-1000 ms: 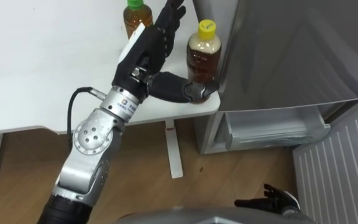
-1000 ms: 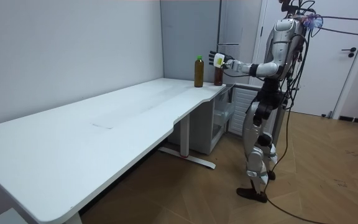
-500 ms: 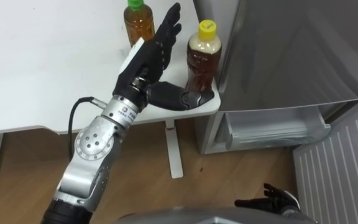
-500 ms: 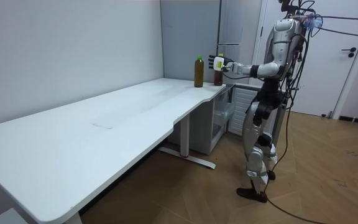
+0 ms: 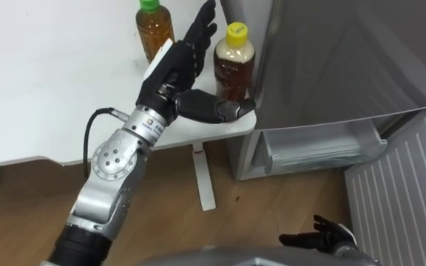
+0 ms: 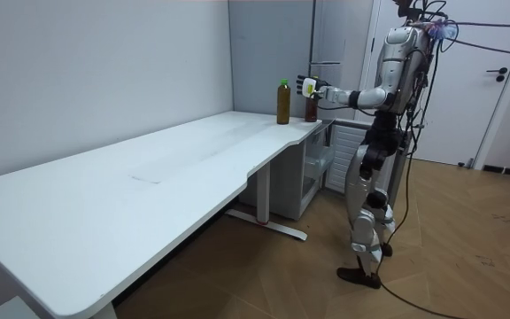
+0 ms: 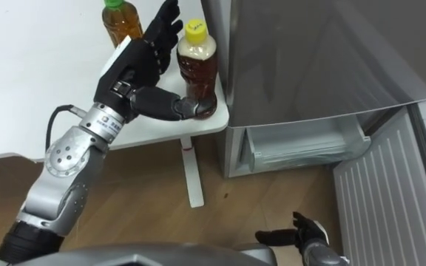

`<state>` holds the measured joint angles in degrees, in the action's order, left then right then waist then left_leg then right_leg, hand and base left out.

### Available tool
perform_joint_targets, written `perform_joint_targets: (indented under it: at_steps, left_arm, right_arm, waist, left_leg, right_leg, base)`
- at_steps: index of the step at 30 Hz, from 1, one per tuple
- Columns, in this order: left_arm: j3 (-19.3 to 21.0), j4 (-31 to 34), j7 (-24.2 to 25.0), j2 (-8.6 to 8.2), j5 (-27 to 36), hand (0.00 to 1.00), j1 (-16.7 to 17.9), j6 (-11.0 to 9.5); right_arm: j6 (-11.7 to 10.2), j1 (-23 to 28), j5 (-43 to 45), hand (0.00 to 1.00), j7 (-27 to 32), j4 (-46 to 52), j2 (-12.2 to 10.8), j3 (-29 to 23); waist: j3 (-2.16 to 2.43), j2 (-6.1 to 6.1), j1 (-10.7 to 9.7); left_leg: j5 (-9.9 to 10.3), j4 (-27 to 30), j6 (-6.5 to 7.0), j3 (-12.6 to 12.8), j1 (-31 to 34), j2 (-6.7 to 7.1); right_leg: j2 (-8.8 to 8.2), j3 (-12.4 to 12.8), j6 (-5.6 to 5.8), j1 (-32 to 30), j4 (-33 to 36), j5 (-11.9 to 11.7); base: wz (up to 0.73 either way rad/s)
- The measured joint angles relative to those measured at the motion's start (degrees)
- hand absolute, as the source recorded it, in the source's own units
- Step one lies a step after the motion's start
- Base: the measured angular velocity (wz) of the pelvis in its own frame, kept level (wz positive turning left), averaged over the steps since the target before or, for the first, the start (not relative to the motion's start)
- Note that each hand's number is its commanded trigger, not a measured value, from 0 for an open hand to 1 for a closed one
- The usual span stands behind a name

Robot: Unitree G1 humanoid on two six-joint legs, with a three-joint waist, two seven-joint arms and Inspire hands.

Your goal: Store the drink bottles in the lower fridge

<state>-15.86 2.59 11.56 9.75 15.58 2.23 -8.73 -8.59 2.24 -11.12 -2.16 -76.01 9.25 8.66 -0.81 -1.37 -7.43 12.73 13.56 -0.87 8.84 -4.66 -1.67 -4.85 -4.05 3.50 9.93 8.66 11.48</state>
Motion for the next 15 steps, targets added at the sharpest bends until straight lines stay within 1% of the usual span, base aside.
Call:
perform_joint_targets:
  at_steps: [2, 3, 6, 10, 15]
  left_arm:
    - [0.0, 0.0, 0.0, 0.01, 0.1, 0.0, 0.0, 0.1]
    - [-0.1, 0.0, 0.0, 0.0, 0.1, 0.0, 0.0, 0.2]
    - [0.0, 0.0, 0.0, 0.01, 0.1, 0.0, 0.0, 0.5]
    - [0.0, -0.2, 0.1, -0.01, 0.1, 0.0, -0.2, 1.0]
    - [-0.1, -0.8, 0.3, -0.02, 0.1, 0.0, -0.6, 1.2]
  right_arm:
    - [0.0, 0.0, 0.0, 0.0, 0.0, 0.1, 0.0, 0.0]
    - [0.0, 0.0, 0.0, 0.0, 0.0, 0.2, 0.1, 0.0]
    - [0.6, -0.1, 0.0, 0.0, -0.1, 0.1, 0.3, 0.0]
    - [1.1, -0.5, 0.2, 0.0, -0.5, 0.4, 0.4, -1.0]
    - [1.2, -0.7, 0.2, 0.0, -0.8, 0.9, 0.4, -1.2]
  waist:
    - [0.04, 0.25, -0.3]
    - [0.14, 0.49, -0.4]
    - [0.21, 0.6, -0.6]
    - [0.1, 0.64, -1.0]
    - [0.03, 0.73, -1.8]
  left_leg:
    - [0.0, 0.0, 0.0, 0.3, 0.0, -0.02]
    - [0.0, 0.0, 0.0, 0.4, -0.1, -0.04]
    - [0.0, 0.0, 0.0, 0.6, -0.2, -0.04]
    - [0.0, 0.1, 0.0, 0.6, 0.0, -0.06]
    - [0.0, 0.0, 0.01, 0.6, 0.1, -0.08]
  right_leg:
    - [0.0, 0.2, 0.0, -0.1, 0.0, 0.0]
    - [0.0, 0.3, 0.0, -0.1, 0.0, 0.0]
    - [0.01, 0.7, 0.0, -0.5, 0.0, 0.0]
    - [0.01, 0.7, 0.0, -0.6, 0.2, 0.0]
    - [0.02, 0.7, 0.0, -0.7, 0.2, 0.0]
  base:
    - [-0.06]
    - [-0.06]
    - [-0.03]
    - [0.0]
    - [0.0]
